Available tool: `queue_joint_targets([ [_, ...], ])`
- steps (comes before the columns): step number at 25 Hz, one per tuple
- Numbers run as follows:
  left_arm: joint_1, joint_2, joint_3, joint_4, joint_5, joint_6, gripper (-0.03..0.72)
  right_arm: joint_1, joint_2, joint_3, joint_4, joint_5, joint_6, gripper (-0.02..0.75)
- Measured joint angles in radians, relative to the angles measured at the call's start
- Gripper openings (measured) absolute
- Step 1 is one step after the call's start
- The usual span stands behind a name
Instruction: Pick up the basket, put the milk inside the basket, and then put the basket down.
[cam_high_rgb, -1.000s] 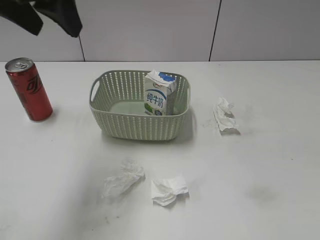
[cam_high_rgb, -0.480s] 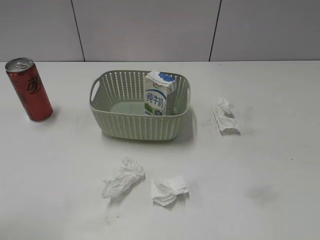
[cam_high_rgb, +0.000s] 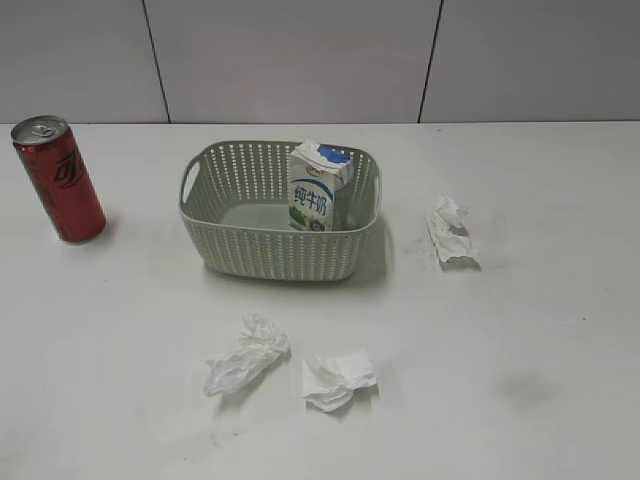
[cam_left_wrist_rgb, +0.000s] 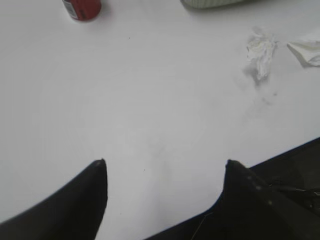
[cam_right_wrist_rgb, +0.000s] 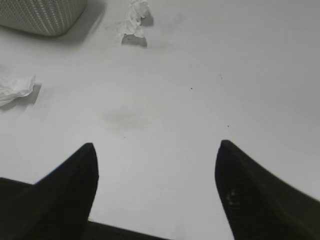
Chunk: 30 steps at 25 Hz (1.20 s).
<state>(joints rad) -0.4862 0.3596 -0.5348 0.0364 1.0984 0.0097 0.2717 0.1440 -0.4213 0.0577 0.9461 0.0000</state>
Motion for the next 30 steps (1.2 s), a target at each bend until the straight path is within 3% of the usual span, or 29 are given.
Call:
queue_joint_targets([
  [6,0.0,-0.01,0.024,-0.073,-0.039,0.067,0.546,0.0,0.0,0.0,0.002,0.0,0.0,0.554],
  [21,0.01,-0.022,0.024,-0.08,-0.042,0.076,0.519,-0.012,-0.005,0.0,0.02,-0.001,0.0,0.554],
  [25,0.097,-0.087,0.024,-0.081,-0.044,0.076,0.503,-0.092,-0.016,0.001,0.039,-0.001,0.0,0.554],
  [30,0.283,-0.207,0.024,-0.081,-0.046,0.076,0.5,-0.155,-0.106,0.001,0.044,-0.001,0.0,0.554],
])
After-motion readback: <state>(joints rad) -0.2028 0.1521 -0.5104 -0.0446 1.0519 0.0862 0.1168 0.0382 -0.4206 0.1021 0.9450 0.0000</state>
